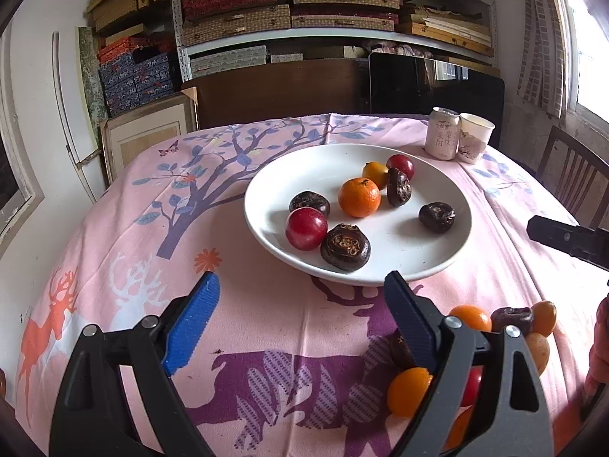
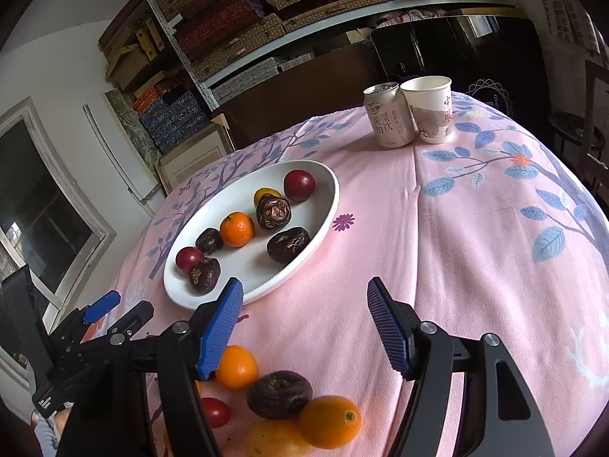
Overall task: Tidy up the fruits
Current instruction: 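Move both open tools back toward the remaining fruits beside the plate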
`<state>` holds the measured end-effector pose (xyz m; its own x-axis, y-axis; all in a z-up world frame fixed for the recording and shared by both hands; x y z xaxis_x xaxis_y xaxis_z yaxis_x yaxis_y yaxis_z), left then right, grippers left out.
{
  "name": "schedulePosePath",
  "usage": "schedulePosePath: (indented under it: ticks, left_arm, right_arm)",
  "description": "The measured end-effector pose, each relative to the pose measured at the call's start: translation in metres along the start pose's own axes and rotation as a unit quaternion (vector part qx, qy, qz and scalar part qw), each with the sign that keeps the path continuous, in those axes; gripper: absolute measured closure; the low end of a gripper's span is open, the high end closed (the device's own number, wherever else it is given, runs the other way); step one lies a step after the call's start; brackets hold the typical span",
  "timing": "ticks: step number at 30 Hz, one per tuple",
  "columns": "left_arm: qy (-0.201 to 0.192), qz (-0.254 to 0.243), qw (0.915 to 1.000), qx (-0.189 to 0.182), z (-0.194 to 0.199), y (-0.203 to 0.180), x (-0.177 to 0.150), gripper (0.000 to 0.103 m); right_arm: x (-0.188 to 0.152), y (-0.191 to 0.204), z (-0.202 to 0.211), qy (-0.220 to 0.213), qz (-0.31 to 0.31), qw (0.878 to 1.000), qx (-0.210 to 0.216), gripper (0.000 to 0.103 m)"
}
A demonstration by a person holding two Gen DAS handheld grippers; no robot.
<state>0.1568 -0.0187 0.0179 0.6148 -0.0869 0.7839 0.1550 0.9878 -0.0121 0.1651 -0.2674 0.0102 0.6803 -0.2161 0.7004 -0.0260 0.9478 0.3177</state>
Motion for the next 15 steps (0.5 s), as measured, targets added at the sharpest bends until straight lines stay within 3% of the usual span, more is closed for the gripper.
schedulePosePath:
  ticks: [5,15]
  left_arm:
    - [-0.016,0.009,0.9997,0.017,0.014,0.002,-0.007,0.01]
    - [-0.027,0.002,0.9991,0.032,0.03,-0.002,-0.016,0.007]
  right_arm:
    - [-0.015,-0.002,0.009,0.001,0.007,1.0,-0.001,0.03]
    - [-0.03,0.007,0.015,0.002,0.038,0.999,-0.009,0.025]
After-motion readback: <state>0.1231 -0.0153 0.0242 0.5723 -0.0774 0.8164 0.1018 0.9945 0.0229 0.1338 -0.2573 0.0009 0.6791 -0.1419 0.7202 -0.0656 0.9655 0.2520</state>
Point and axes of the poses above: each gripper's, at about its wrist camera, not at the fingertips, and z roughly against the way its jaws point, y to its left, x to its top, the point moved 2 cm from there along -z, roughly the way its jaws point, and after that the axes turned 9 degrees about -x, right-handed, at the moved point
